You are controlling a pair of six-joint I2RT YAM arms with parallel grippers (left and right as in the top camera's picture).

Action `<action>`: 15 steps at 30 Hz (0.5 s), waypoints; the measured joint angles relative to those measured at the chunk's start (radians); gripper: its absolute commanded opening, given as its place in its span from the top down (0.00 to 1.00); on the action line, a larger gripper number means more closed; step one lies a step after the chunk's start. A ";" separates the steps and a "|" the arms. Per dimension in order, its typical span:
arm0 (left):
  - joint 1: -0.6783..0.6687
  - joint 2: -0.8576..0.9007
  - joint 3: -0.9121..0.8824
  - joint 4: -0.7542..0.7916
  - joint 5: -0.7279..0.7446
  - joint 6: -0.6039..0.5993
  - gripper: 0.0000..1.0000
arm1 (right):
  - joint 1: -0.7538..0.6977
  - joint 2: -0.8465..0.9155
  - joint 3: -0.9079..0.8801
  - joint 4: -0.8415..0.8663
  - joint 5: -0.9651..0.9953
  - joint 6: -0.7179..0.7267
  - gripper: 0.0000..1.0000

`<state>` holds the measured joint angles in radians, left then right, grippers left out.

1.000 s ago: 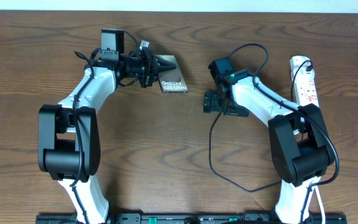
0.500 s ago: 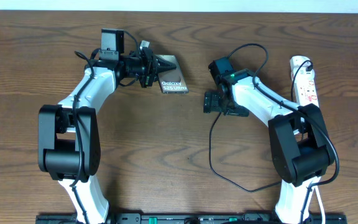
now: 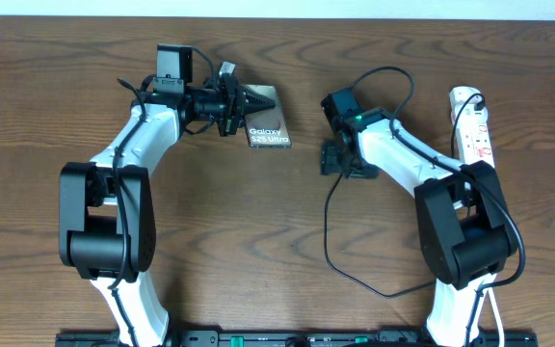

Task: Plug charger to phone and switch on socket
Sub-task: 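Close the right gripper on the USB-C plug and lift it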

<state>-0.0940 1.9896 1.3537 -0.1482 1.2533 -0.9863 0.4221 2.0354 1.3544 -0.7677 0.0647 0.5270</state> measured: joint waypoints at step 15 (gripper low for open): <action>0.000 0.000 0.000 0.000 0.080 0.078 0.93 | 0.002 0.000 0.000 -0.034 -0.014 0.138 0.81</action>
<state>-0.0940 1.9896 1.3537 -0.1478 1.3338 -0.9085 0.4240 2.0350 1.3544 -0.8021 0.0509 0.6655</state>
